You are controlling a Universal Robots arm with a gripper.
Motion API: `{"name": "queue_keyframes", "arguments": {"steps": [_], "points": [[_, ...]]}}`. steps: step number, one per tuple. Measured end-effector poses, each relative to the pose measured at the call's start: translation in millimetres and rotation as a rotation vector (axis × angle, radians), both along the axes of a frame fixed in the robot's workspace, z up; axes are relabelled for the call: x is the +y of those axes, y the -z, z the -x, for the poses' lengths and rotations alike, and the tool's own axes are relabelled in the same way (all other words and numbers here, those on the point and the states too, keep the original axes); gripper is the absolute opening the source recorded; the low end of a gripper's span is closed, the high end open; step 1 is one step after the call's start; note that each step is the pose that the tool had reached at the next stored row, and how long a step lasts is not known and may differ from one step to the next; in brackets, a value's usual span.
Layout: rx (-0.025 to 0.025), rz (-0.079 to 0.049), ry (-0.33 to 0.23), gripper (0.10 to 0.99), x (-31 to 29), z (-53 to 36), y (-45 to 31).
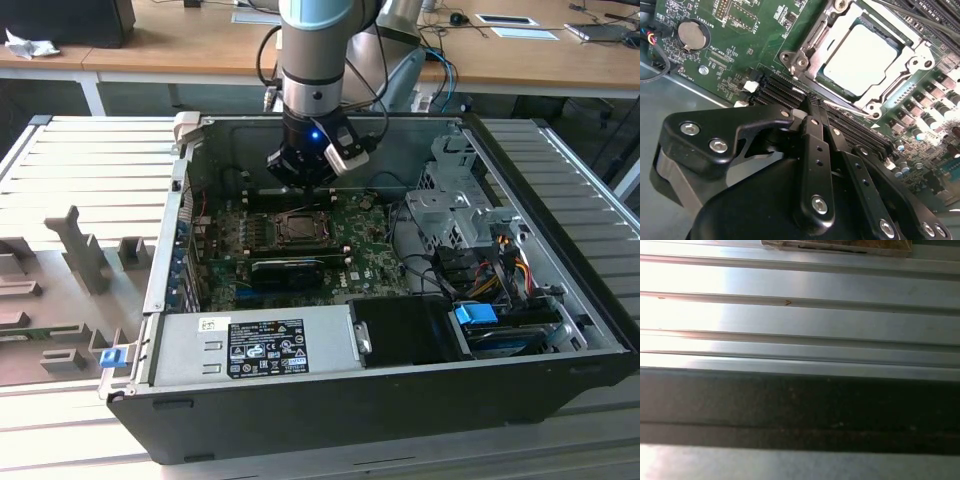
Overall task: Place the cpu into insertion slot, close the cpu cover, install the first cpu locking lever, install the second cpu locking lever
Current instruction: 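Install the first cpu locking lever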
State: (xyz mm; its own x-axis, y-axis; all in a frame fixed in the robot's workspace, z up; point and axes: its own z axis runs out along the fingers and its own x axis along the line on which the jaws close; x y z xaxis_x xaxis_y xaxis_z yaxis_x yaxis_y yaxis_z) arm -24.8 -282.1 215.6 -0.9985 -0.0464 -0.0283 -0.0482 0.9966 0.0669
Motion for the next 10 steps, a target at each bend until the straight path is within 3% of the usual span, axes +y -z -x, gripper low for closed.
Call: {"name": "queue_keyframes", "arguments": {"steps": [10], "points": [[0.0001,0.000,-0.007,0.106,0.2,-2.7,6.2]]}}
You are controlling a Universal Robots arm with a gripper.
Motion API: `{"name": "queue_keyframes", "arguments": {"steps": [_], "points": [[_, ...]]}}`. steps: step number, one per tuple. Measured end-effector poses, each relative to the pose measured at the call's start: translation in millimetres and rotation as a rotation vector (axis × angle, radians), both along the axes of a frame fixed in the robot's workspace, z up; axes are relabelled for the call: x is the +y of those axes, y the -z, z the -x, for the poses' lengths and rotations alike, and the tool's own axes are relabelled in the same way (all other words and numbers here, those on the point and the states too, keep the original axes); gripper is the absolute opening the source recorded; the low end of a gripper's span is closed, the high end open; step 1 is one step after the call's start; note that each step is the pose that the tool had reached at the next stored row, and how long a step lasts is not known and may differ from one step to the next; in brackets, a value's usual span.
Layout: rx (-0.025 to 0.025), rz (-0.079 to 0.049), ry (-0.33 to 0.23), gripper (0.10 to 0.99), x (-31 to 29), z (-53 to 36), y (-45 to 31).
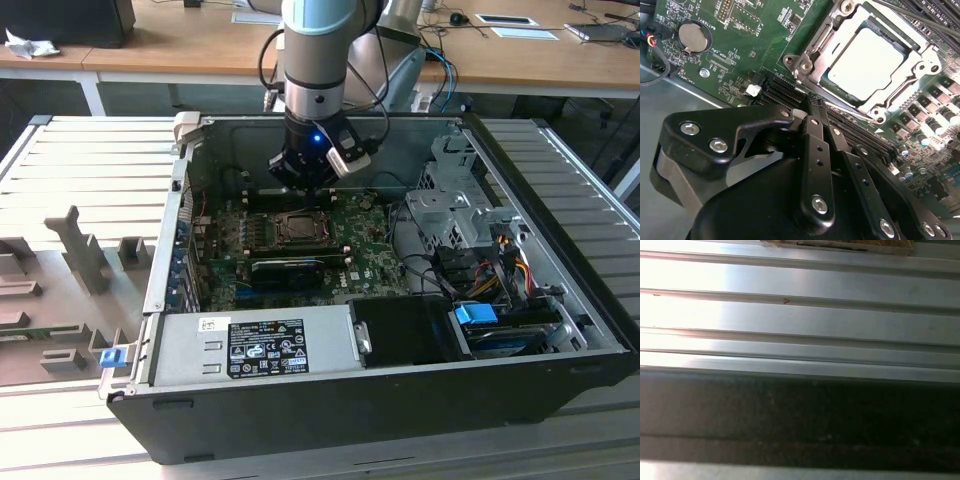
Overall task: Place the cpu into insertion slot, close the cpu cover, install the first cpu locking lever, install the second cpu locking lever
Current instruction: 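Install the first cpu locking lever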
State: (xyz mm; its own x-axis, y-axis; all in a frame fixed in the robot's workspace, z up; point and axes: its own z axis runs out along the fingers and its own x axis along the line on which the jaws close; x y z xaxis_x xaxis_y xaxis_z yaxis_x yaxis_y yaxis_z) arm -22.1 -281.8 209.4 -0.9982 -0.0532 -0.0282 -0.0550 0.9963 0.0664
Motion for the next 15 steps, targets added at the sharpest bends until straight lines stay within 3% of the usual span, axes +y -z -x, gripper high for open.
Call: {"name": "queue_keyframes", "arguments": {"steps": [8,15], "points": [[0.0001,0.006,0.000,0.106,-0.4,-0.9,5.9],[0.0001,0.002,0.000,0.106,-2.6,-1.0,7.8]]}}
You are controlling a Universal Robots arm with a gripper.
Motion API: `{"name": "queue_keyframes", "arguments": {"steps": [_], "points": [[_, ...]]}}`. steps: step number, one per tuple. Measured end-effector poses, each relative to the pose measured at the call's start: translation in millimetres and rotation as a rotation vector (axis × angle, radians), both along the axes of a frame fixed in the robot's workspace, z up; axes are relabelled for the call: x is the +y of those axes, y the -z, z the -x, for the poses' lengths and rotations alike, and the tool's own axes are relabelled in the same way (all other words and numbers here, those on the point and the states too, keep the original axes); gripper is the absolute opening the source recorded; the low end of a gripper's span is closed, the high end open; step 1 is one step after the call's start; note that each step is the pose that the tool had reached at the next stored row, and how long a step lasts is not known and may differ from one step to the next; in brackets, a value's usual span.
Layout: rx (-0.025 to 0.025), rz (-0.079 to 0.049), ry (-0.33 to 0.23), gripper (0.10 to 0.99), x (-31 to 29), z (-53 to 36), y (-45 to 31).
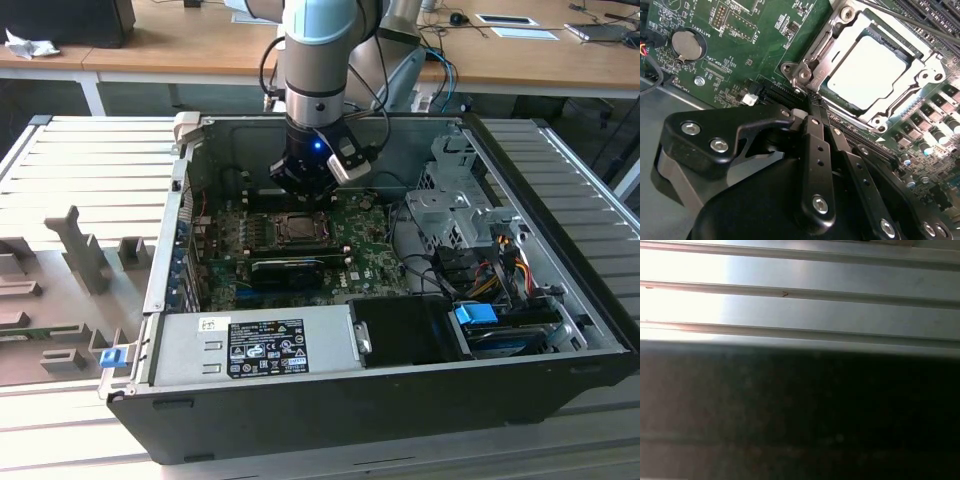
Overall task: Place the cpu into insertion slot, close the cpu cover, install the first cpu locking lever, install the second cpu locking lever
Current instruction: 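Install the first cpu locking lever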
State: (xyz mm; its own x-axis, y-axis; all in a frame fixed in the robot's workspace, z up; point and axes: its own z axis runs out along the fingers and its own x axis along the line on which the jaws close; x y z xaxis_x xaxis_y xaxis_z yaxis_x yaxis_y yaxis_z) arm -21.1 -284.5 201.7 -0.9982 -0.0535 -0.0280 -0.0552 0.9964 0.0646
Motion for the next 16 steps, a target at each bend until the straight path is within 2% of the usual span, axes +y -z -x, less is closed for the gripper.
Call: {"name": "queue_keyframes", "arguments": {"steps": [2,4,7,9,16], "points": [[-0.0002,-0.012,0.000,0.106,0.1,0.0,0.1],[-0.0002,-0.016,0.000,0.106,0.1,0.0,-0.5],[-0.0001,-0.016,0.000,0.106,0.1,0.0,-7.1],[0.0000,-0.016,0.000,0.106,0.1,0.0,-15.8],[-0.0001,-0.015,0.000,0.106,-5.7,0.0,-15.8]]}}
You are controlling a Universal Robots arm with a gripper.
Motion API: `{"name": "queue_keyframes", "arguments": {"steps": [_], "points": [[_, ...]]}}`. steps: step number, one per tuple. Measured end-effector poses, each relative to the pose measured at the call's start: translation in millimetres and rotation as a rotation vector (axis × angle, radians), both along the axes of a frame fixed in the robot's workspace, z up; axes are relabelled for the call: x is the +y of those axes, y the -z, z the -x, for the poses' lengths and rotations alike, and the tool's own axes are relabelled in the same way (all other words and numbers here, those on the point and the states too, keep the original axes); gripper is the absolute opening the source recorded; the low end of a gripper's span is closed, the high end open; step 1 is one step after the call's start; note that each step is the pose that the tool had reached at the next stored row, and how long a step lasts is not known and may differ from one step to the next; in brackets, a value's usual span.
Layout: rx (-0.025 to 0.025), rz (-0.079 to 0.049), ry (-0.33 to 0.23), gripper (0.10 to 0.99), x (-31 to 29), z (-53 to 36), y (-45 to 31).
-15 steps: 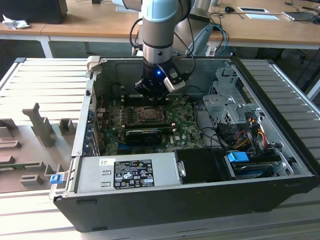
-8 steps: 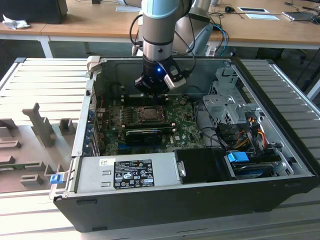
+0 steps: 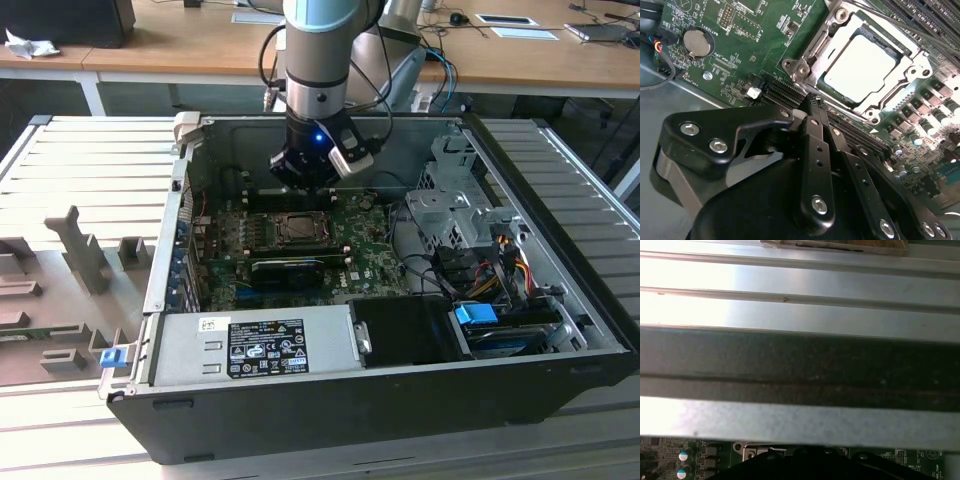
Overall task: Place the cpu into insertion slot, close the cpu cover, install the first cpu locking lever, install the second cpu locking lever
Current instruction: 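Install the first cpu locking lever, then install the second cpu locking lever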
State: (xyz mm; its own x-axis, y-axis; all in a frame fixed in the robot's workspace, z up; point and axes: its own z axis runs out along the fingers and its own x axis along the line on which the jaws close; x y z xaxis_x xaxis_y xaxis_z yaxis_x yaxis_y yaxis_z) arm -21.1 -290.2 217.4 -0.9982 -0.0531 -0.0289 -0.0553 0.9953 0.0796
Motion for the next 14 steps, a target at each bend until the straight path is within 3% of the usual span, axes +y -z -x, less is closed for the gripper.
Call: {"name": "queue_keyframes", "arguments": {"steps": [14], "points": [[0.0000,0.000,0.000,0.106,-8.8,0.0,0.0]]}}
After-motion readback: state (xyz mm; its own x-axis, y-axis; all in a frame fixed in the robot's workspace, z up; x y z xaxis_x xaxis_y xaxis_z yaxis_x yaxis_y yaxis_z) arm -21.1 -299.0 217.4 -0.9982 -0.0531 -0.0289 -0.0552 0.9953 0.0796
